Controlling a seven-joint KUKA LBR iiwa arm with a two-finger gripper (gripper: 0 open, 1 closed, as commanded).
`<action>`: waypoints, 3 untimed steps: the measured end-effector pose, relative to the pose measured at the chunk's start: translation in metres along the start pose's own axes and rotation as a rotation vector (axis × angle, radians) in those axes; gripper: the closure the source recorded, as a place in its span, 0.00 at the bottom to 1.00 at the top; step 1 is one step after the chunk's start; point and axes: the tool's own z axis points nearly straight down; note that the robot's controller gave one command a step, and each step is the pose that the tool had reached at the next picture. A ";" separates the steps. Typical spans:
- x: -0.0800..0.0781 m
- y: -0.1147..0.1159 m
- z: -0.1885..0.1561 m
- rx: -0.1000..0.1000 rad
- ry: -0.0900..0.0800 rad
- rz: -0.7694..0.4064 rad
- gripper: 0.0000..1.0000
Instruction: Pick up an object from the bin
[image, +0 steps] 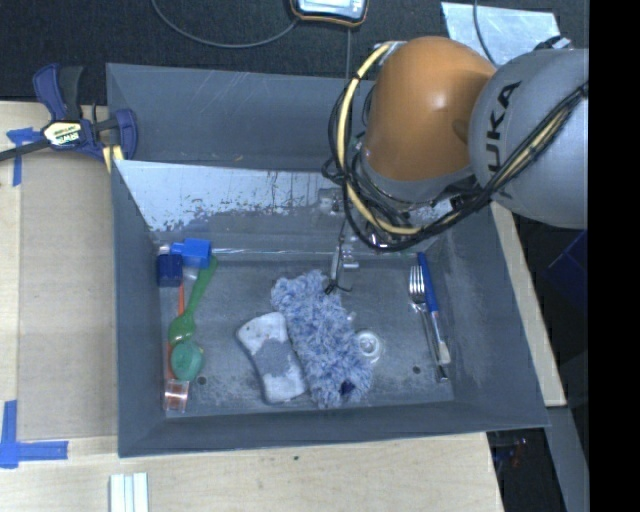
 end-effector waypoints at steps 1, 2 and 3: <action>-0.002 0.000 -0.005 -0.001 -0.008 0.002 0.00; -0.012 -0.021 0.134 0.000 -0.013 -0.191 0.00; -0.012 -0.027 0.146 -0.001 -0.022 -0.239 0.00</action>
Offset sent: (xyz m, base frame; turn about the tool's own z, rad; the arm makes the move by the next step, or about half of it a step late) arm 0.0098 -0.0225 -0.1487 -0.2076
